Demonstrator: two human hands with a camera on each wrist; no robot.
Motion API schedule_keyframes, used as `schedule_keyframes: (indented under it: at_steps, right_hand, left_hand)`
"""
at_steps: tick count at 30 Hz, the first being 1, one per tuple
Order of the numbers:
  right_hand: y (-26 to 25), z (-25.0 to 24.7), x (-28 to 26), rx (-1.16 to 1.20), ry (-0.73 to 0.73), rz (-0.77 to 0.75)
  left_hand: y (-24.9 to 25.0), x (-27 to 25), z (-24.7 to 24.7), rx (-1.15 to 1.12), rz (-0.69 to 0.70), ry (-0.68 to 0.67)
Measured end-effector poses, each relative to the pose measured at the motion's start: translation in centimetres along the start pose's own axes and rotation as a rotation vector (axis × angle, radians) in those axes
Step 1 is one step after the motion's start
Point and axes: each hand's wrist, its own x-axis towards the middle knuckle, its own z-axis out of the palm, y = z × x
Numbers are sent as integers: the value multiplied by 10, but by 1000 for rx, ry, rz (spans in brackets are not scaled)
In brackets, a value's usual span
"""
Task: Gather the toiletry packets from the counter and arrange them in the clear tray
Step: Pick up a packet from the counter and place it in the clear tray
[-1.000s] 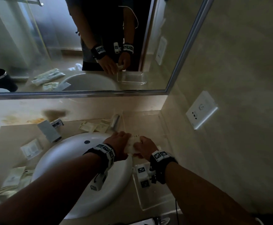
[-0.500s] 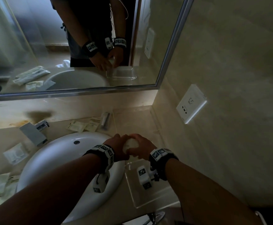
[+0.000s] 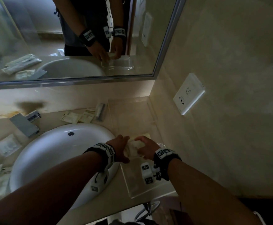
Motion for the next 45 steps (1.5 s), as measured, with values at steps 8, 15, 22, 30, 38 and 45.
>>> schedule_keyframes:
  at_steps: [8,15,22,30,38,45]
  right_hand:
    - [44,10,5,-257,-138,88]
    - [56,44,14,-247,11,143]
    - [57,55,5,-335,170,199]
    - [70,48,-1,-351,220,262]
    - [71,49,4,-310,135,155]
    - [73,52,5,-408,70,59]
  left_hand:
    - [-17,-16,22,43,-32,-44]
    - [-16,-31,54,62,-13,-90]
    - [-7,-31,68,248,108,-168]
    - [3,-23,72,320,151,-232]
    - [-1,-15,93,441,165,-227]
    - [0,-13,82,314,185,-140]
